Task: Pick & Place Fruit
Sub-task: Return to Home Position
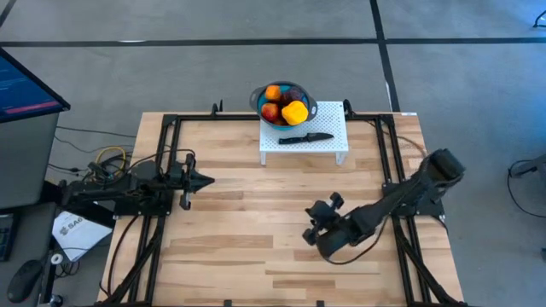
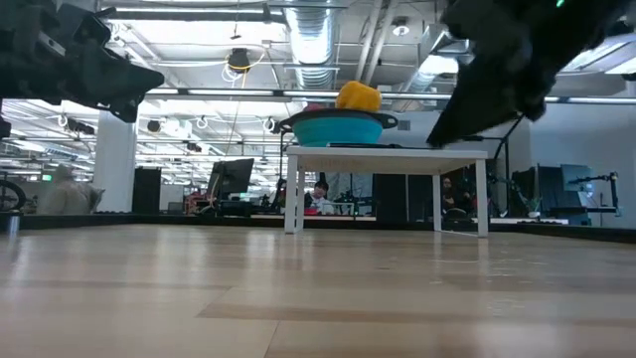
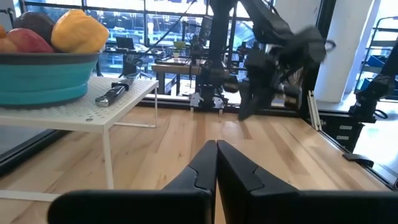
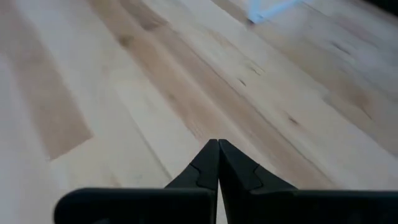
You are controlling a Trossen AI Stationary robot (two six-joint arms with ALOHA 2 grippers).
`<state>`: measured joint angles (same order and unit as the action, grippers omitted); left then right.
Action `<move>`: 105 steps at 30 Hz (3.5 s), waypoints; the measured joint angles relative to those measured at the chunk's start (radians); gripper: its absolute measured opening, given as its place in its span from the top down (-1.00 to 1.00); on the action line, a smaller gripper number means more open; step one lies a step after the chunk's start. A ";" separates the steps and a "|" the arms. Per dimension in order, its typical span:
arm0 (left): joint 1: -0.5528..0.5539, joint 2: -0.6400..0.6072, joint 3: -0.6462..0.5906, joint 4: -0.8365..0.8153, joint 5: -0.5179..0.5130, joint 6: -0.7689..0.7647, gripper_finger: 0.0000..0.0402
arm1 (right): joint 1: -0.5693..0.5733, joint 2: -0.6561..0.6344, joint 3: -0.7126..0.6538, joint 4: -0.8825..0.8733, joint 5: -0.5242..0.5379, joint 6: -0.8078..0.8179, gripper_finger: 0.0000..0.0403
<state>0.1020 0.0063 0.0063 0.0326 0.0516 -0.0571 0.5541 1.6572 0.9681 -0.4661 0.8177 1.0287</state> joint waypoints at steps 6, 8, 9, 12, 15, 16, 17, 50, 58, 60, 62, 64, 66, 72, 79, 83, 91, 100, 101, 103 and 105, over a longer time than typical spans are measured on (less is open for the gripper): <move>0.000 0.003 0.000 0.001 0.000 0.000 0.99 | -0.022 -0.305 -0.266 0.387 -0.110 -0.318 1.00; 0.000 0.005 0.000 0.003 0.001 0.000 0.99 | -0.048 -0.404 -0.390 0.598 -0.171 -0.449 1.00; 0.000 0.005 0.000 0.005 0.001 0.000 0.99 | -0.066 -0.452 -0.449 0.692 -0.205 -0.510 1.00; 0.000 0.007 0.000 0.009 0.001 0.000 0.99 | -0.127 -0.572 -0.598 0.920 -0.311 -0.656 1.00; 0.000 0.010 0.000 0.012 0.001 0.000 0.99 | -0.183 -0.683 -0.698 1.007 -0.345 -0.759 1.00; 0.000 0.010 0.000 0.014 0.001 0.000 0.99 | -0.199 -0.720 -0.722 1.017 -0.345 -0.787 1.00; 0.000 0.010 0.000 0.015 0.001 0.000 0.99 | -0.214 -0.754 -0.742 1.023 -0.345 -0.815 1.00; 0.000 0.010 0.000 0.031 0.002 0.000 0.99 | -0.373 -1.062 -0.794 0.903 -0.546 -0.967 1.00; 0.000 0.010 0.000 0.037 0.002 0.000 0.99 | -0.448 -1.240 -0.845 0.813 -0.597 -0.900 1.00; 0.000 0.010 0.000 0.037 0.002 0.000 0.99 | -0.462 -1.292 -0.904 0.850 -0.636 -0.903 1.00; 0.000 0.010 0.000 0.037 0.001 -0.001 0.99 | -0.474 -1.344 -0.961 0.871 -0.661 -0.905 1.00; 0.000 0.010 0.000 0.038 0.002 -0.001 0.99 | -0.484 -1.391 -0.959 0.813 -0.668 -0.884 1.00; 0.000 0.010 0.000 0.038 0.002 -0.001 0.99 | -0.497 -1.420 -0.959 0.784 -0.668 -0.862 1.00; 0.000 0.010 0.000 0.042 0.001 -0.001 0.99 | -0.519 -1.543 -0.960 0.622 -0.705 -0.855 1.00; 0.000 0.011 0.000 0.044 0.002 -0.001 0.99 | -0.569 -1.656 -0.961 0.487 -0.855 -0.858 1.00; 0.000 0.018 0.000 0.045 0.002 0.000 0.99 | -0.546 -1.655 -0.961 0.486 -0.872 -0.953 1.00; 0.000 0.019 0.000 0.046 0.002 0.000 0.99 | -0.485 -1.655 -0.961 0.485 -0.871 -0.939 1.00; 0.000 0.022 0.000 0.050 0.001 0.000 0.99 | -0.476 -1.655 -0.962 0.486 -0.870 -0.939 1.00; 0.000 0.022 0.000 0.051 0.002 0.000 0.99 | -0.478 -1.655 -0.962 0.489 -0.870 -0.939 1.00; 0.000 0.022 0.000 0.052 0.002 -0.001 0.99 | -0.478 -1.651 -0.962 0.504 -0.870 -0.940 1.00; 0.000 0.022 0.000 0.052 0.002 0.000 0.99 | -0.478 -1.638 -0.962 0.493 -0.870 -0.941 1.00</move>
<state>0.1023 0.0284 0.0063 0.0847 0.0532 -0.0575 0.0765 0.0190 0.0059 0.0270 -0.0525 0.0873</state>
